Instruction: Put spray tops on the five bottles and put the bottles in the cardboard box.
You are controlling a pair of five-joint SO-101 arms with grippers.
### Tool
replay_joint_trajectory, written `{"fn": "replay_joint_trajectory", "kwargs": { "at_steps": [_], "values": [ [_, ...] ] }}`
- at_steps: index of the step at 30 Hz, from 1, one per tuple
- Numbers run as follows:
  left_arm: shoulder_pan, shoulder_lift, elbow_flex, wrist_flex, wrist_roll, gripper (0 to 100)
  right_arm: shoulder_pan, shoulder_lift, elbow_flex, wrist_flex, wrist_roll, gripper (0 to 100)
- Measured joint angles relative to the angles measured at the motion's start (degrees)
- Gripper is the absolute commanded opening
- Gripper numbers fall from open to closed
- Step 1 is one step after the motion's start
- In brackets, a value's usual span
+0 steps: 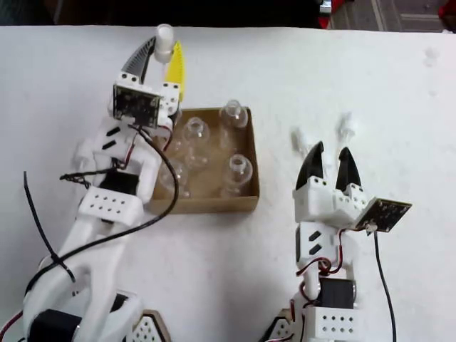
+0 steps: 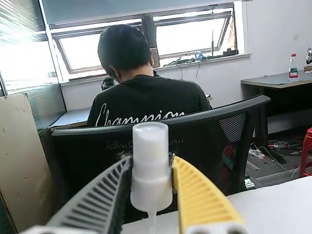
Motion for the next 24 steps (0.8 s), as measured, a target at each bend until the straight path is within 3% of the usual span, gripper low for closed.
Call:
{"fn": "replay_joint_trajectory", "kwargs": {
  "at_steps": [9,17,24],
  "values": [
    [0.00,0.09,0.97,-0.44,0.00,2,0.00,0.00,0.00,0.00,0.00,18.0],
    [0.00,0.26,8.44,-10.37,0.00,2,0.00,0.00,0.00,0.00,0.00,18.0],
    [0.00,0.26,11.08,-12.04,0.88,3,0.00,0.00,0.00,0.00,0.00,18.0]
  ]
}}
